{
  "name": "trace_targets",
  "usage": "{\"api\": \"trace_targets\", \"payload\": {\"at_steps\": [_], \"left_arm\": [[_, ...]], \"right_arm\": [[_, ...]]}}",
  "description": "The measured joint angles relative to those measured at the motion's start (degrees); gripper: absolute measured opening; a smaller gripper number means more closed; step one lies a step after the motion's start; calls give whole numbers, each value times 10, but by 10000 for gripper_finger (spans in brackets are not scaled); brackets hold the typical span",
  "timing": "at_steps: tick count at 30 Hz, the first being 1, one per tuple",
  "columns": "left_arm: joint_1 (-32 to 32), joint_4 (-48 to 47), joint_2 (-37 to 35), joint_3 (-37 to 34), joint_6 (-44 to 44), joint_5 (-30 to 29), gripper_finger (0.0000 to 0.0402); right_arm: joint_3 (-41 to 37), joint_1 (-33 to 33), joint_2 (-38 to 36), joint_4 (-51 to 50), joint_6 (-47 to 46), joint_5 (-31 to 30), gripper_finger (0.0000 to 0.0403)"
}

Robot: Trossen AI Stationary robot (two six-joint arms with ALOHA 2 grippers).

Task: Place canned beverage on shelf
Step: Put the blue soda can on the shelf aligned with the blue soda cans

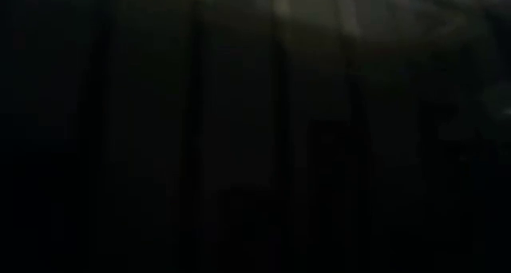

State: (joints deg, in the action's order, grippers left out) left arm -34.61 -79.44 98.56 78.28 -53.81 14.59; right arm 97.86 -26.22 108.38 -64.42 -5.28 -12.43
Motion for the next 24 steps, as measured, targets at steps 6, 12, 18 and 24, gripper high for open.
{"api": "trace_targets", "payload": {"at_steps": [6, 12, 18, 24], "left_arm": [[2, 0, 0, 0, 3, -3, 242], [2, 0, 0, 0, 4, -4, 252], [2, 0, 0, 0, 4, -4, 253], [2, 0, 0, 0, 4, -4, 253]], "right_arm": [[0, 0, 0, 0, 0, 0, 308], [0, 0, 0, 0, 0, 0, 308], [0, 0, 0, 0, 0, 0, 308], [0, 0, 0, 0, 0, 0, 308]]}}
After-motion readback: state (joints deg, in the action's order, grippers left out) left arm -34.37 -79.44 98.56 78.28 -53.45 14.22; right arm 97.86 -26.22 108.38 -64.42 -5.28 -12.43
